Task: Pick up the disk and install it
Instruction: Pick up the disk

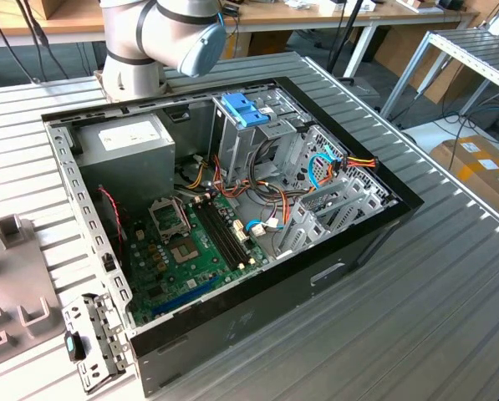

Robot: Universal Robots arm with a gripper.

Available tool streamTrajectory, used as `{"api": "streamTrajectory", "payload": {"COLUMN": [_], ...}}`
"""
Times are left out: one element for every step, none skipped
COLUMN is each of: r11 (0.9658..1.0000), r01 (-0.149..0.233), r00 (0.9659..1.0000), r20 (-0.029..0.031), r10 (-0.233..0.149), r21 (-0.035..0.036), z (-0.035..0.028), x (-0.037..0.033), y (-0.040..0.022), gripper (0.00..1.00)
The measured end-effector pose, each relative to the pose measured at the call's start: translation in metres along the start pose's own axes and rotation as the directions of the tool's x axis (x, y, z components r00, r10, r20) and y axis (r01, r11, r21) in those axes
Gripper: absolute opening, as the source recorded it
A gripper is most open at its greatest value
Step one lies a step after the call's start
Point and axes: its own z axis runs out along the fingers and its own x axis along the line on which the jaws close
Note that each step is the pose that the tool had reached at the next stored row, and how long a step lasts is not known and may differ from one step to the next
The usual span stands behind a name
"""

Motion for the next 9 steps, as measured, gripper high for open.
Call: {"api": "streamTrajectory", "payload": {"r11": [1.0,1.0,1.0,1.0,1.0,1.0,1.0,1.0,1.0], "r01": [0.0,0.0,0.0,0.0,0.0,0.0,0.0,0.0,0.0], "r00": [1.0,1.0,1.0,1.0,1.0,1.0,1.0,1.0,1.0], "r20": [0.0,0.0,0.0,0.0,0.0,0.0,0.0,0.0,0.0], "r10": [0.0,0.0,0.0,0.0,0.0,0.0,0.0,0.0,0.0], "r21": [-0.0001,0.0,0.0,-0.0001,0.0001,0.0,-0.0001,-0.0001,-0.0001], "z": [0.0,0.0,0.0,-0.0001,0.0,0.0,-0.0001,-0.0001,0.0], "x": [0.0,0.0,0.0,0.0001,0.0001,0.0001,0.0001,0.0001,0.0001], "y": [-0.0012,-0.0024,-0.004,-0.0051,-0.0063,-0.0072,-0.0087,-0.0097,-0.0103], "gripper": [0.35,0.35,0.35,0.35,0.35,0.35,0.35,0.35,0.35]}}
